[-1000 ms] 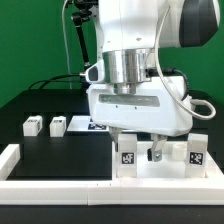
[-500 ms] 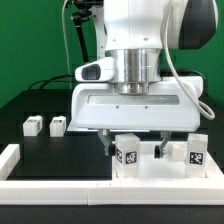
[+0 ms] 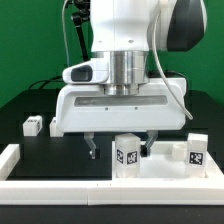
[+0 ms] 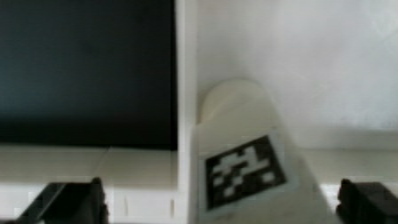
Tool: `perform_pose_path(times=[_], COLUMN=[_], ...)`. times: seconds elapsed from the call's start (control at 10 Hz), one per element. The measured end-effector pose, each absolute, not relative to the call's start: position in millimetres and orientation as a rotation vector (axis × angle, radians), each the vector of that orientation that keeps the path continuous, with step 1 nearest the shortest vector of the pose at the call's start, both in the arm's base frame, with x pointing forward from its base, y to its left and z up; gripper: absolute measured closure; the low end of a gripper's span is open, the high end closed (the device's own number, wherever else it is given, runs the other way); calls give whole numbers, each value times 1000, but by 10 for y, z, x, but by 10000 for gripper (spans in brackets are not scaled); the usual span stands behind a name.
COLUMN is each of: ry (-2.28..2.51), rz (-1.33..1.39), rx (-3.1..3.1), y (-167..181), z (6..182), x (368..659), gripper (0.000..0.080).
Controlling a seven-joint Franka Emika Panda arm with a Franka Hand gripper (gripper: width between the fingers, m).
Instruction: Assemble square table
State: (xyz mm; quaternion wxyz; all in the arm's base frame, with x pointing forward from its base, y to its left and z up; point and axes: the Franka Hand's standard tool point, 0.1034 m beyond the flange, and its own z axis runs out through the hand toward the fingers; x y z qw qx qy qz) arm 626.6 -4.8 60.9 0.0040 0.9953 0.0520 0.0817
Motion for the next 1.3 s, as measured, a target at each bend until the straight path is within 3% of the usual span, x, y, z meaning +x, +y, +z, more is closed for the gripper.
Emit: perform_pose_path(times=[0.2, 0.3, 0.4, 0.5, 0.6, 0.7, 1.3], ry=[152, 133, 128, 46, -76, -181, -1066], rz=[256, 256, 256, 257, 257, 257, 225], rx=[3119, 3121, 3122, 3130, 3137, 3138, 3003], y=[-55, -56, -56, -54, -51, -52, 5], z=[603, 603, 602, 601, 600, 600, 595], x=[6261, 6261, 6261, 6260, 6260, 6260, 6314], gripper=[150, 261, 261, 408, 408, 511, 511])
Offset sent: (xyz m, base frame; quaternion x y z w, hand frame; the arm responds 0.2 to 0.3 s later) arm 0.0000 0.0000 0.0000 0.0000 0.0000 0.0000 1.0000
